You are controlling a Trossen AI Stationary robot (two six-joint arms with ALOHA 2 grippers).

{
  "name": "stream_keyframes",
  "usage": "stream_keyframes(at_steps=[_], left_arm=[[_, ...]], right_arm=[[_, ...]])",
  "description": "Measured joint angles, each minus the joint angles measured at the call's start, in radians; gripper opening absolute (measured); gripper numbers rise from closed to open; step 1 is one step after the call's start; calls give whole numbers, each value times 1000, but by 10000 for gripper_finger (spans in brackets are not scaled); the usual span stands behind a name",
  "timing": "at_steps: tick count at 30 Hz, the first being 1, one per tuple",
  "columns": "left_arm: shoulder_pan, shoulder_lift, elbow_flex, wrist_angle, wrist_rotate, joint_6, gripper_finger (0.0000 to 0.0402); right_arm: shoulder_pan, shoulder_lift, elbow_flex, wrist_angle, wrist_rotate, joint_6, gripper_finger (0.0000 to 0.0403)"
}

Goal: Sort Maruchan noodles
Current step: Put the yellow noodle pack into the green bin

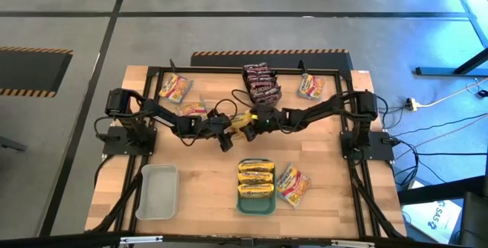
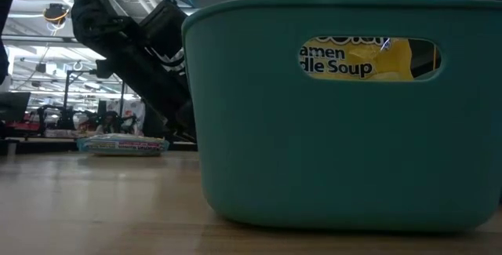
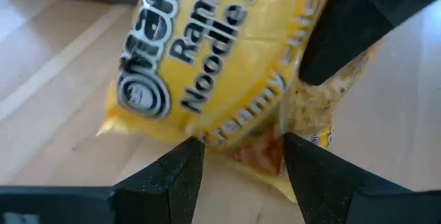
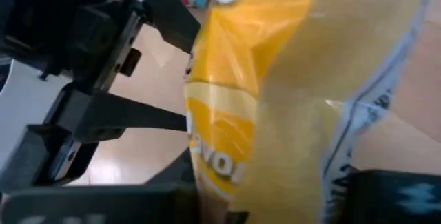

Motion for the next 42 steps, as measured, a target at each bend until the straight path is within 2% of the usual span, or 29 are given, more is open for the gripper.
stream_keyframes(at_steps=[2, 8, 16, 20, 24, 30, 36, 42], left_arm=[[-1, -2, 0, 0, 1, -1, 195], [-8, -44, -1, -54, -11, -9, 195], [-28, -308, -1, -227, 3, -51, 195], [-9, -422, -1, -234, 60, -52, 208], [22, -479, -1, -229, 179, -54, 235], [46, -473, -1, -185, 351, -54, 266], [23, -422, 0, -159, 366, -27, 270], [23, -415, 0, -167, 368, -27, 270]], right_arm=[[0, -3, 1, -3, -6, -29, 92], [9, -33, -2, -40, 9, -137, 92], [14, -109, -6, -163, 4, -268, 103], [20, -120, -6, -119, -71, -372, 98], [36, -121, -6, -71, -153, -480, 102], [40, -121, -6, 37, -202, -543, 100], [40, -120, 18, 99, -256, -580, 103], [41, -121, 57, 83, -299, -612, 104]])
